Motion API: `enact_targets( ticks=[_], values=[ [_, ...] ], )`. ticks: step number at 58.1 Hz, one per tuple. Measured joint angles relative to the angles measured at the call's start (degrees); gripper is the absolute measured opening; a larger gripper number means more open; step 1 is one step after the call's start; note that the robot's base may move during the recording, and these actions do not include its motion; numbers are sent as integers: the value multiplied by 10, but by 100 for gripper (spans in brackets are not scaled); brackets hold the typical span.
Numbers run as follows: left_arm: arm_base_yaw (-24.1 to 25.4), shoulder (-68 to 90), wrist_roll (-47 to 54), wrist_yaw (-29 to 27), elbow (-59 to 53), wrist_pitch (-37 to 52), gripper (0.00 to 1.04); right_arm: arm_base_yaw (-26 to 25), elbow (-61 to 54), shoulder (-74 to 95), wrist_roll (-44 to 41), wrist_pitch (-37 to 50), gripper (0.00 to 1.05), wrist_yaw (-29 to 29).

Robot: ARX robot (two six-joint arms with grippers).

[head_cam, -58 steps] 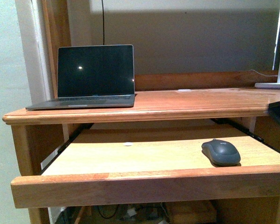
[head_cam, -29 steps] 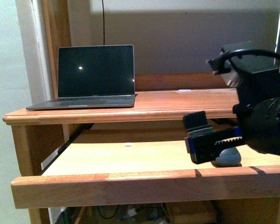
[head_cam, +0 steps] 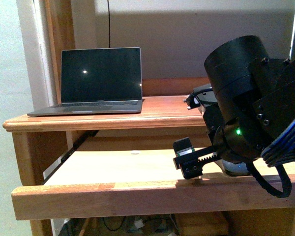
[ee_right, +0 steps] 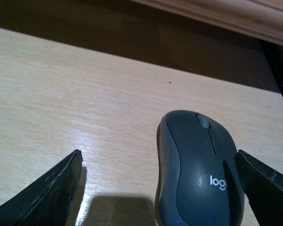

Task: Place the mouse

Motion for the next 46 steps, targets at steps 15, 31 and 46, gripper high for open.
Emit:
enact_targets(
  ticks=[15, 31, 46],
  values=[
    [0, 0, 0, 0, 0, 0, 97, -26, 52, 38, 51, -72, 97, 10],
    [0, 0, 0, 0, 0, 0, 97, -40, 73, 51, 82, -101, 72, -16],
    [0, 0, 0, 0, 0, 0, 97, -47, 68, 40, 94, -102, 56, -25]
  ],
)
